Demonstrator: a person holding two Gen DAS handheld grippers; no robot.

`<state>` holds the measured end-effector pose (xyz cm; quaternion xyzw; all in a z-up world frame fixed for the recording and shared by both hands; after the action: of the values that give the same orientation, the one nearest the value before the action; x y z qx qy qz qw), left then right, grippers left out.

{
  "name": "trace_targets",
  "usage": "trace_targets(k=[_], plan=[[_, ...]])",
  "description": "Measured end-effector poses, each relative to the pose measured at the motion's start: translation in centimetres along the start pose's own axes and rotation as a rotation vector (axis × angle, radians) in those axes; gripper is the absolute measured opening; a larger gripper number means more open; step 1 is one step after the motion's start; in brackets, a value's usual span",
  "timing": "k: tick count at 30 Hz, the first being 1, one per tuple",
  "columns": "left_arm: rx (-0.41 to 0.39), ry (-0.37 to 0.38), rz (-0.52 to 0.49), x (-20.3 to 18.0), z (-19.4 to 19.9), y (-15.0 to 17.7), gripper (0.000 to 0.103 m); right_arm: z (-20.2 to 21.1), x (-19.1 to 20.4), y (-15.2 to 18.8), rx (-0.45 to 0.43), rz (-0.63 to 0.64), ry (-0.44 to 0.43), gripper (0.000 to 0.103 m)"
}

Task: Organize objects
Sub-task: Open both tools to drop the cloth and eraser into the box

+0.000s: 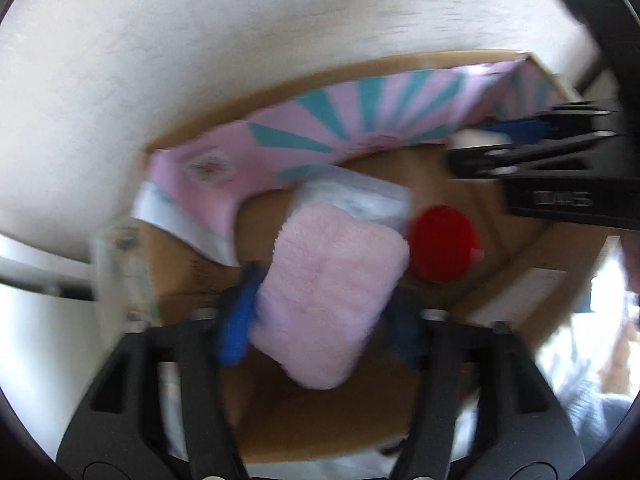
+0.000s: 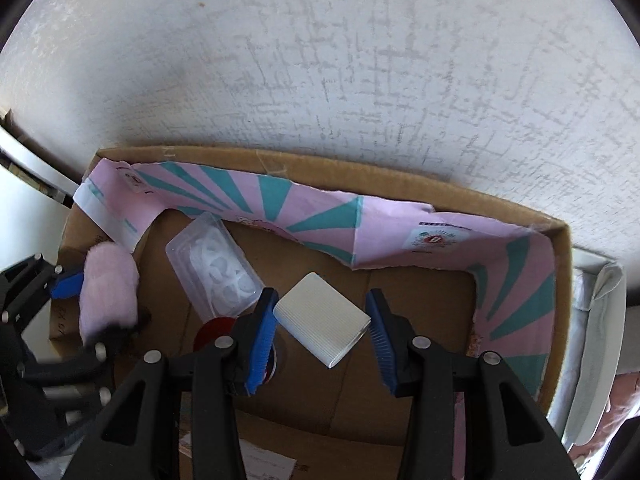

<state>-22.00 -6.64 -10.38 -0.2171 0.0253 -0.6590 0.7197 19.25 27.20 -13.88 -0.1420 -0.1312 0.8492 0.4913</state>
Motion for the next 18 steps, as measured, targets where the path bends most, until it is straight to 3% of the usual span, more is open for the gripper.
trace_targets(k=[1, 2, 5, 12, 18], plan=[[0.006, 0.036, -0.005, -0.1, 0.2, 0.0, 0.101, 0.2, 0.0, 0.0, -0.011, -0.008, -0.010, 0.072], [-0.010, 0.054, -0.013, -0.3, 0.5, 0.1, 0.103, 0.4, -0.1, 0.0, -0.027, -0.014, -0.017, 0.088], [-0.018, 0.042, -0.041, -1.0, 0.8, 0.5, 0.103, 0.9, -0.4, 0.0, -0.052, -0.045, -0.057, 0.102], [-0.047, -0.008, -0.005, -2.0, 1.3, 0.8, 0.103, 1.4, -1.0, 0.2, -0.072, -0.045, -0.053, 0.102], [-0.082, 0.023, 0.029, -1.1, 2.7, 1.3, 0.103, 2.7, 1.3, -0.5, -0.089, 0.044, -0.045, 0.102]])
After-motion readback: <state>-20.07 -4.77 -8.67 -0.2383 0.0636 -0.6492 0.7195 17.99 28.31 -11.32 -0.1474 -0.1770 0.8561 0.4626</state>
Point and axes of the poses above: each gripper's, at about its wrist camera, not at the fingertips, and z roughly against the way its jaws point, x to its left, y to its underside, the point moved 1 cm from there along -z, roughly the way its jaws point, and after that the axes turned 2 degrees about z, right-handed, at the moved point
